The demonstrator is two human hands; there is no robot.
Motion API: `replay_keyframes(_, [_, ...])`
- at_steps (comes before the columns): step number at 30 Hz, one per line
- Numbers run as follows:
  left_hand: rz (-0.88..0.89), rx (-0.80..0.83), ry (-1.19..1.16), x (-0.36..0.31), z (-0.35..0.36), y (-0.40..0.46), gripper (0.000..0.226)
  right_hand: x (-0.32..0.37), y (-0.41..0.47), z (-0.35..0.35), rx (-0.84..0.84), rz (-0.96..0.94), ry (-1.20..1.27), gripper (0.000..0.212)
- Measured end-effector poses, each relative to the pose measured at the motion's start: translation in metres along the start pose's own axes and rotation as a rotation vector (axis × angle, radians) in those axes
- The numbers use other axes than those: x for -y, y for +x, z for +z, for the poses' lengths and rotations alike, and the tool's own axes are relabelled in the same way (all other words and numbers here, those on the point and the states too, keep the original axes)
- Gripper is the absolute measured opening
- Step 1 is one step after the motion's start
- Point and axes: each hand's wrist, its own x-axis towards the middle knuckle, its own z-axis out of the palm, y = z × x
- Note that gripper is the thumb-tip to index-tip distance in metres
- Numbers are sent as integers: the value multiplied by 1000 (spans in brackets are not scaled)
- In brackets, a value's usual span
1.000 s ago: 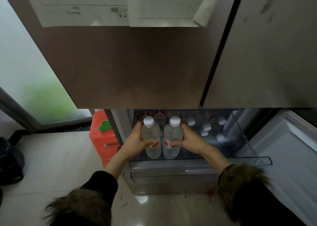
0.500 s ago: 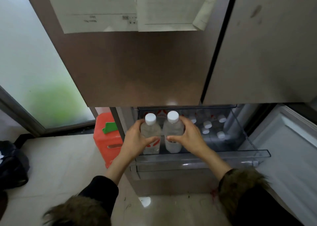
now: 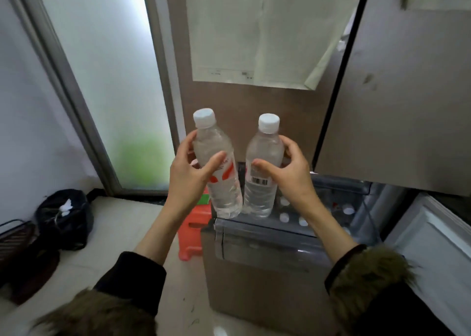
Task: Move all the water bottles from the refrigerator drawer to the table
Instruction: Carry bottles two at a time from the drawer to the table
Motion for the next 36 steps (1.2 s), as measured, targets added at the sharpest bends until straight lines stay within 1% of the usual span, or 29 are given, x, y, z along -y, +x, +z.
replay_keyframes(2, [1, -81, 4, -17, -14, -16, 51, 17, -9, 8, 73, -17, 76, 64])
replay_keyframes(4, [-28, -139, 15, -27, -32, -37, 51, 29, -22, 21, 152, -17, 136, 59])
replay_keyframes(6, [-60, -182, 34, -32, -55, -60, 53, 37, -36, 37, 233, -16, 178, 53])
replay_keyframes(9, [-100, -275, 92, -39, -97, -97, 63, 51, -59, 69, 358, -27, 207, 53])
replay_keyframes(11, [-125, -328, 122, -41, -121, -115, 59, 57, -70, 89, 425, -44, 207, 54])
replay_keyframes(14, [-170, -443, 181, -44, -173, -149, 52, 72, -96, 134, 540, -58, 215, 62])
replay_keyframes(18, [-226, -614, 218, -50, -245, -196, 59, 94, -137, 202, 689, -86, 220, 48])
replay_keyframes(22, [-287, -747, 295, -49, -322, -250, 64, 119, -188, 277, 838, -102, 216, 53])
replay_keyframes(25, [-324, -812, 372, -50, -386, -294, 74, 140, -233, 338, 912, -120, 226, 51])
replay_keyframes(26, [-341, -828, 387, -51, -408, -307, 75, 147, -248, 359, 936, -125, 229, 49])
replay_keyframes(29, [-383, -875, 431, -50, -472, -345, 61, 166, -295, 422, 1009, -141, 221, 45])
replay_keyframes(31, [-411, -902, 460, -50, -509, -365, 62, 175, -321, 461, 1055, -150, 220, 49])
replay_keyframes(34, [-459, -961, 446, -47, -557, -387, 66, 189, -353, 512, 1125, -170, 179, 74])
replay_keyframes(35, [-474, -977, 441, -45, -573, -392, 66, 193, -361, 530, 1148, -182, 168, 75])
replay_keyframes(36, [-488, -989, 441, -42, -590, -396, 67, 195, -367, 547, 1166, -191, 162, 71])
